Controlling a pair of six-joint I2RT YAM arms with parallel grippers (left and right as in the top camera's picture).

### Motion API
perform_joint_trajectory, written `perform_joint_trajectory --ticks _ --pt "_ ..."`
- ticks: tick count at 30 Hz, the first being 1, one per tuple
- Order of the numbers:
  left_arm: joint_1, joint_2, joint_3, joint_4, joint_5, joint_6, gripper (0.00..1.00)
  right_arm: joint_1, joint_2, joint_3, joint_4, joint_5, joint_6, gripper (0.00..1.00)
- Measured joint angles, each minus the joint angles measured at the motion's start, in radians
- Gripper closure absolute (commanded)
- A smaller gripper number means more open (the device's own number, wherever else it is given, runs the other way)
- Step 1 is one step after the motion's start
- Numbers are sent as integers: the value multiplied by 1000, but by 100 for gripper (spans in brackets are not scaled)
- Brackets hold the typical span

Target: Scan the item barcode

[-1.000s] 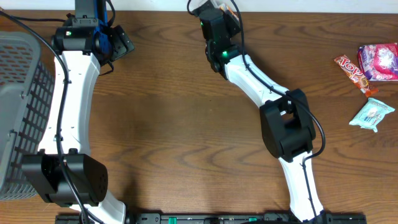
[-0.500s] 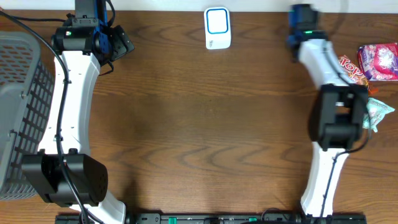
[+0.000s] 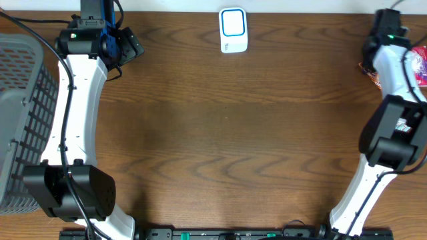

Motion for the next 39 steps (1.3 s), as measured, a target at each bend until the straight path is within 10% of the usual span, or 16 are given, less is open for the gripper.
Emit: perform_joint_trajectory --ticks 6,9,29,39 --pt "0 0 0 0 0 0 2 -62 0 0 -77 -3 19 31" --pt "0 0 0 0 0 0 2 -64 0 0 -118 -10 54 1" --pt "0 0 0 0 0 0 2 29 -425 -15 -421 -421 182 1" --pt "0 0 0 0 -1 0 2 233 -850 -699 30 -457 186 1"
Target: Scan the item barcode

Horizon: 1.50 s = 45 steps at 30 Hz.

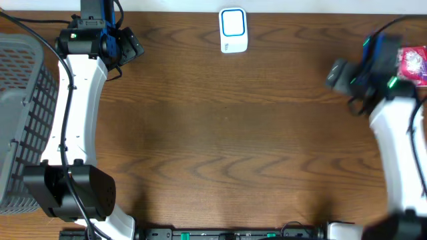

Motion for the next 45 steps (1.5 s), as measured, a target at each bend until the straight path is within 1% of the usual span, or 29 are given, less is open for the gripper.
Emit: perform_joint_trajectory --ticks 4,6,8,10,14,18,26,32,40,43,45 --pt "0 0 0 0 -3 0 2 101 -253 -288 227 -21 0 1" --pt "0 0 0 -1 -2 0 2 142 -353 -387 311 -33 0 1" --pt "0 0 0 -1 -2 0 2 174 -432 -470 353 -43 0 1" --pt "0 0 0 -1 -2 0 2 183 -473 -528 358 -51 2 1" --pt "0 0 0 0 -2 0 3 193 -491 -611 353 -56 26 1" --pt "0 0 0 0 -2 0 2 193 -486 -644 295 -58 40 1" --pt "0 0 0 -1 -2 0 2 193 -482 -645 207 -61 52 1" --pt "0 0 0 0 -2 0 2 193 -482 -646 109 -64 53 1" --pt "0 0 0 -1 -2 0 2 193 -512 -666 126 -64 52 1" --pt "0 0 0 0 -2 0 2 193 -572 -725 197 -65 50 1" --pt "0 0 0 -1 -2 0 2 193 -615 -781 282 -72 39 1"
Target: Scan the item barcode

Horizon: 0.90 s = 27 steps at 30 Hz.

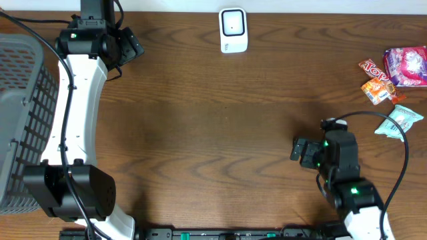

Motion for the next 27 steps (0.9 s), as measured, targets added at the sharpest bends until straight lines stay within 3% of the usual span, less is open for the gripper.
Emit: perform_joint_trajectory --ticks 12,27 --pt "0 0 0 1 0 0 2 -6 -297 -378 447 -73 -68 1" --pt "0 0 0 0 0 0 2 -138 -598 -428 351 -86 -80 1"
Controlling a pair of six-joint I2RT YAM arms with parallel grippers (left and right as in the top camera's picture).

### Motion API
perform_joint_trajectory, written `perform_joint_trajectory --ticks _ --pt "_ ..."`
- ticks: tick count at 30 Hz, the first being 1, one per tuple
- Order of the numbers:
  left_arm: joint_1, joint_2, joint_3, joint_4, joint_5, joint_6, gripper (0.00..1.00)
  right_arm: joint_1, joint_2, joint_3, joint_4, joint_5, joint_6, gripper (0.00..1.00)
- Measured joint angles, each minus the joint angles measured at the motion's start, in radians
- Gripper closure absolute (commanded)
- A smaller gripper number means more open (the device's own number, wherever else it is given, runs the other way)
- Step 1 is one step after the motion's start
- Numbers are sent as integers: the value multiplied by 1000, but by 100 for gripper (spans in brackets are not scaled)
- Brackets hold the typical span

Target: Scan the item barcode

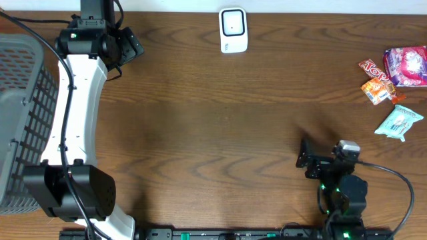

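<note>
The white barcode scanner (233, 30) stands at the back centre of the table. Several snack packets lie at the right edge: a pink bag (407, 65), red and orange packets (374, 80) and a pale teal packet (399, 123). My right gripper (304, 160) is folded back near the front right, pointing left. It is well clear of the packets, and nothing shows in it. My left gripper (133, 48) sits at the back left, far from the scanner. Neither gripper's fingers are distinct enough to read.
A grey mesh basket (20, 120) fills the left edge of the table. The left arm (77, 113) runs along beside it from front to back. The brown wooden table (213, 133) lies between the arms.
My right arm has folded further back toward the front edge, and its gripper now sits a little lower in the overhead view. The left arm, scanner and packets have not moved.
At first my right arm reached over the snack packets at the back right, hiding most of them. Then its gripper pointed left beside the pink bag. Later it was back near the front with all packets uncovered, and the scanner's blue light had gone dark.
</note>
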Motion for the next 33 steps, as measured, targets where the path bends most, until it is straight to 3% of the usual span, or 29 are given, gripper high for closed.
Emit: perform_joint_trajectory --ticks 9,33 --pt "0 0 0 0 0 0 2 -5 -193 0 1 -5 -75 1" --pt "0 0 0 0 0 0 2 -5 -200 0 0 -7 -228 1"
